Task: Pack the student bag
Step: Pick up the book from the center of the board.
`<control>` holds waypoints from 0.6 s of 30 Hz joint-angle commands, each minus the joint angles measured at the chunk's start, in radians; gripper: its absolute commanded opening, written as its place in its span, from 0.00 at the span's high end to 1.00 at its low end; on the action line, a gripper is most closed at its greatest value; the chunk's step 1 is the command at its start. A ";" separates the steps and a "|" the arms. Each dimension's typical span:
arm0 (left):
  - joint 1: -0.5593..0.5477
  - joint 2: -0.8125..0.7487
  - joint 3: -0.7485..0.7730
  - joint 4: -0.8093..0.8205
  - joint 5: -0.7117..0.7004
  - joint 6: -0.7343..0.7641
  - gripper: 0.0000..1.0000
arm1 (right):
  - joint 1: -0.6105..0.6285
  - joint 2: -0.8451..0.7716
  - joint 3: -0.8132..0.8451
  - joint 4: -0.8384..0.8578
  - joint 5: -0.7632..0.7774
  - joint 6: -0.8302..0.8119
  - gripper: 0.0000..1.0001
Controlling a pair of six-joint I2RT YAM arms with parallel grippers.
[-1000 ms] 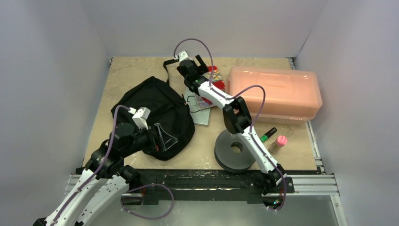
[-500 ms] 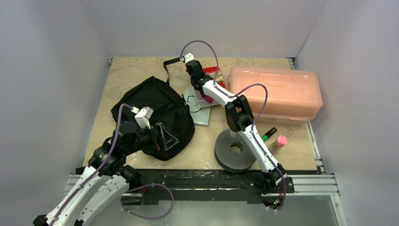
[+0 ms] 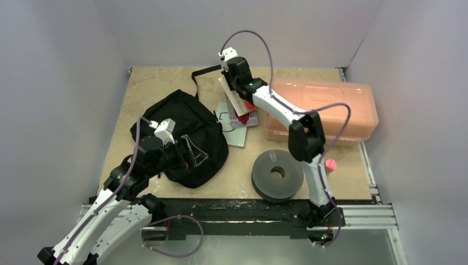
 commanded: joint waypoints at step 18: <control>0.011 -0.125 -0.015 -0.028 -0.320 -0.324 0.07 | 0.202 -0.656 -0.675 0.281 -0.521 0.200 1.00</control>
